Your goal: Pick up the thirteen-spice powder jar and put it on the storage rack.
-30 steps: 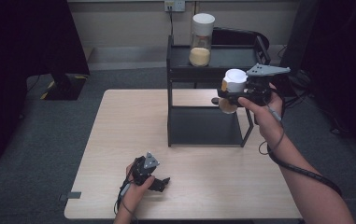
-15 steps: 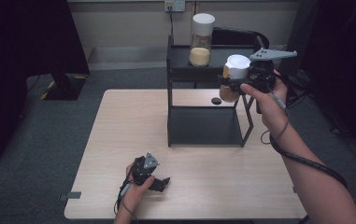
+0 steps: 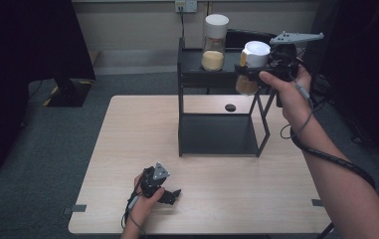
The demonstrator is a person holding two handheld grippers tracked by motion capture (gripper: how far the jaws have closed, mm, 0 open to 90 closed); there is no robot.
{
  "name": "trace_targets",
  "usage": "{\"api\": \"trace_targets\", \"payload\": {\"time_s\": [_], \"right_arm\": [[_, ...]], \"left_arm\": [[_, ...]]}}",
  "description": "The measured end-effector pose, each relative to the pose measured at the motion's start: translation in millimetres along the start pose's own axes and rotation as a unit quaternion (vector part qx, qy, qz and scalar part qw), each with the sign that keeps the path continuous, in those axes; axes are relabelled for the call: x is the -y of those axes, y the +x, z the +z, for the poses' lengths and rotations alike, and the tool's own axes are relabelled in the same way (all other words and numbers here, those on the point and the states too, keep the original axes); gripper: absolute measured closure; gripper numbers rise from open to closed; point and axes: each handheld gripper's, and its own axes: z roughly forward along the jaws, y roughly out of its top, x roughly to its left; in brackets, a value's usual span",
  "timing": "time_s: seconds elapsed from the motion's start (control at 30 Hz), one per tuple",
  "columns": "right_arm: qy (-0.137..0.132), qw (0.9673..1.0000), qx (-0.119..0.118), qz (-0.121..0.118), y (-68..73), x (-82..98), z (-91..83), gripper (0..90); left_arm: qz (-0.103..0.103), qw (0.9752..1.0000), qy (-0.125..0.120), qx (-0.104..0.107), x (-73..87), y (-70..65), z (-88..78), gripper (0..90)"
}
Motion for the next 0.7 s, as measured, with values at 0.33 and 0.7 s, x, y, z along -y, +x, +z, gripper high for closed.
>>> {"api": "trace_targets", "payload": {"time_s": [0.33, 0.7], "right_arm": [[-0.009, 0.9998, 0.017, 0.008, -5.6, -23.4, -4.1, 30.8], [-0.008, 0.9982, 0.058, 0.012, -14.1, -40.4, 17.1, 30.7]], "left_arm": [[0.001, 1.0, 0.001, 0.0, -0.2, 0.2, -0.1, 0.0], [0.001, 1.0, 0.001, 0.0, -0.4, 0.2, -0.2, 0.0]]}}
